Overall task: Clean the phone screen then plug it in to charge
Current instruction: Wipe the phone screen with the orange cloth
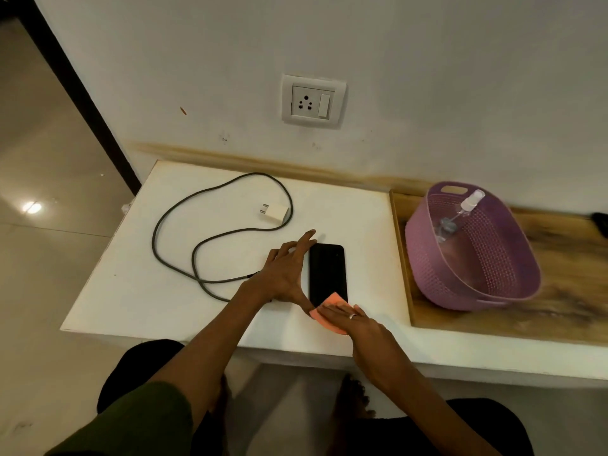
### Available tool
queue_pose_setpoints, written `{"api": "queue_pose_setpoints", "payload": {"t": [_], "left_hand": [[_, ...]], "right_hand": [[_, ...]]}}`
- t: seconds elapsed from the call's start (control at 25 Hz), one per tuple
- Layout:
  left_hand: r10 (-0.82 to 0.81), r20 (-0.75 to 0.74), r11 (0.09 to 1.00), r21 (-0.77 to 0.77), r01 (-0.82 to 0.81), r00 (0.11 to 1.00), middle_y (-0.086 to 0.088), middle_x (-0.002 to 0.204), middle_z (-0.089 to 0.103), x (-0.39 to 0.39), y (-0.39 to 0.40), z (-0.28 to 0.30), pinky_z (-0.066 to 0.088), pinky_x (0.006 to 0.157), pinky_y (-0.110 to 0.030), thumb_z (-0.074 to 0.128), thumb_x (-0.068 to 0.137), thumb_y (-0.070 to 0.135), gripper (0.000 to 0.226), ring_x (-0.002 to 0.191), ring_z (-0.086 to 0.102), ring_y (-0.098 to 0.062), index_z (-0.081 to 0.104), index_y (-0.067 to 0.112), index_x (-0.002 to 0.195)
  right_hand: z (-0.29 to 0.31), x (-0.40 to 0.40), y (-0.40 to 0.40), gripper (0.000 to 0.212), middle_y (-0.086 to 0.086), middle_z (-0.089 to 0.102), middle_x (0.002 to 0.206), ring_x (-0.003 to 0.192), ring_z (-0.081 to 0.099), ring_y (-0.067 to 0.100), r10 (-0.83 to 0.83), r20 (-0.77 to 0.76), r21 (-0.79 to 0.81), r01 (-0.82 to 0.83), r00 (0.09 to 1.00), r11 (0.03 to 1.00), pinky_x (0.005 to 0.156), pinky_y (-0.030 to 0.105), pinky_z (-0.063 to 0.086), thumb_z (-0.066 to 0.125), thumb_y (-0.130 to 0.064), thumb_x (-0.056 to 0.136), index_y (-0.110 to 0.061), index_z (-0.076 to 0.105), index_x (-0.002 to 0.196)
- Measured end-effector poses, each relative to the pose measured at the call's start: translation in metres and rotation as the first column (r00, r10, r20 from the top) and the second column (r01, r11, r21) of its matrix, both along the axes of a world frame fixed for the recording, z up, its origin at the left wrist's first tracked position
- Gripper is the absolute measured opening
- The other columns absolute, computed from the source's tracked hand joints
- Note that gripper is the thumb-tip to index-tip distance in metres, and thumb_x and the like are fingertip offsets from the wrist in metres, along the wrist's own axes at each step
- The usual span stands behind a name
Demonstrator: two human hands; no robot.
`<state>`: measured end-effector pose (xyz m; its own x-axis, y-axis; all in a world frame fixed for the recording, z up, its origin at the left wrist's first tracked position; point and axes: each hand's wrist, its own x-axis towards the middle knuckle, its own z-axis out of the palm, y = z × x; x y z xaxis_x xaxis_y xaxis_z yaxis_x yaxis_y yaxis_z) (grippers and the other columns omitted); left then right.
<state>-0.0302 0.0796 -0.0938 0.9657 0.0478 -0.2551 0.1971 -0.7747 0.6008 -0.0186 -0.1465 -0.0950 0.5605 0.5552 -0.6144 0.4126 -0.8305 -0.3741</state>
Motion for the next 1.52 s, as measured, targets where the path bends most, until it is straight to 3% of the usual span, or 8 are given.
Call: {"api": "queue_pose_setpoints", "payload": {"t": [0.16, 0.4, 0.52, 0.68, 0.84, 1.08, 1.32, 1.52], "left_hand": [[0.009, 0.009, 0.999, -0.031, -0.008, 1.0, 0.001, 0.162, 0.015, -0.002, -0.002, 0.0, 0.01, 0.119, -0.047, 0.09, 0.033, 0.064, 0.158, 0.15, 0.007, -0.025, -0.012, 0.038, 0.15], [-0.004, -0.02, 1.0, -0.003, 0.004, 1.0, 0.003, 0.164, 0.001, 0.001, -0.003, 0.001, 0.012, 0.121, -0.051, 0.094, 0.038, 0.055, 0.156, 0.151, 0.003, -0.028, -0.008, 0.032, 0.153], [-0.016, -0.015, 1.0, 0.0, 0.016, 1.0, 0.007, 0.164, -0.001, 0.0, -0.004, 0.002, 0.011, 0.122, -0.051, 0.094, 0.039, 0.054, 0.155, 0.151, 0.003, -0.028, -0.008, 0.031, 0.153], [-0.021, -0.019, 1.0, -0.002, 0.021, 1.0, 0.005, 0.164, -0.001, 0.001, -0.003, 0.001, 0.007, 0.121, -0.049, 0.094, 0.042, 0.053, 0.152, 0.151, 0.001, -0.027, -0.008, 0.03, 0.153], [-0.009, -0.037, 1.0, -0.011, 0.008, 0.999, -0.002, 0.164, 0.006, 0.002, -0.004, -0.001, 0.006, 0.121, -0.048, 0.094, 0.042, 0.054, 0.155, 0.151, 0.002, -0.028, -0.013, 0.031, 0.152], [0.017, -0.012, 0.999, -0.045, -0.018, 1.0, -0.005, 0.162, 0.019, 0.002, -0.003, -0.003, 0.008, 0.12, -0.051, 0.095, 0.037, 0.053, 0.16, 0.15, 0.007, -0.029, -0.015, 0.031, 0.151], [0.008, 0.005, 1.0, 0.014, -0.008, 1.0, -0.003, 0.162, 0.02, 0.001, -0.003, 0.002, 0.015, 0.119, -0.05, 0.092, 0.037, 0.057, 0.155, 0.149, 0.014, -0.028, -0.006, 0.028, 0.153], [-0.005, -0.033, 0.999, 0.049, 0.007, 0.999, -0.002, 0.162, 0.014, 0.003, -0.005, 0.005, 0.015, 0.121, -0.051, 0.091, 0.039, 0.06, 0.149, 0.149, 0.013, -0.028, 0.0, 0.027, 0.153]], "right_hand": [[-0.006, 0.009, -0.015, 0.093, -0.001, -0.015, 0.162, 0.152, -0.001, 0.024, 0.189, 0.154, -0.173, -0.162, 0.97, 0.971, 0.121, 0.041, 0.007, 0.059, -0.013, 0.093, -0.024, -0.012, 0.151], [-0.005, 0.012, 0.002, 0.074, -0.003, 0.023, 0.161, 0.142, 0.037, 0.022, -0.108, 0.3, 0.171, 0.058, 0.948, 0.984, 0.112, 0.03, 0.035, 0.055, -0.008, 0.095, -0.029, 0.014, 0.153], [0.008, 0.039, 0.018, 0.07, -0.005, 0.025, 0.16, 0.144, 0.029, 0.02, -0.075, 0.342, 0.309, -0.037, 0.937, 0.95, 0.115, 0.038, 0.032, 0.044, -0.002, 0.093, -0.034, 0.022, 0.151], [0.007, 0.072, 0.044, 0.06, 0.003, 0.038, 0.153, 0.141, 0.037, 0.025, -0.156, 0.279, 0.313, 0.064, 0.948, 0.948, 0.115, 0.038, 0.032, 0.032, -0.049, 0.094, -0.025, 0.031, 0.149], [-0.005, 0.083, 0.059, 0.062, 0.006, 0.032, 0.156, 0.142, 0.035, 0.029, -0.176, 0.247, 0.249, 0.114, 0.953, 0.962, 0.118, 0.04, 0.029, 0.052, -0.029, 0.097, -0.017, 0.024, 0.151], [-0.015, 0.054, 0.067, 0.083, 0.009, 0.02, 0.161, 0.15, 0.014, 0.026, 0.059, 0.536, 0.292, -0.251, 0.842, 0.923, 0.119, 0.035, 0.015, 0.055, 0.004, 0.078, -0.017, 0.024, 0.152], [-0.02, 0.078, 0.061, 0.086, 0.006, 0.011, 0.163, 0.15, 0.012, 0.028, 0.243, 0.421, 0.146, -0.329, 0.874, 0.933, 0.121, 0.035, 0.006, 0.067, -0.029, 0.087, -0.02, 0.013, 0.153], [-0.013, 0.078, 0.042, 0.077, 0.0, 0.015, 0.163, 0.148, 0.019, 0.031, -0.076, 0.389, 0.129, 0.028, 0.918, 0.991, 0.118, 0.043, 0.025, 0.057, -0.033, 0.093, -0.028, 0.01, 0.153]]}}
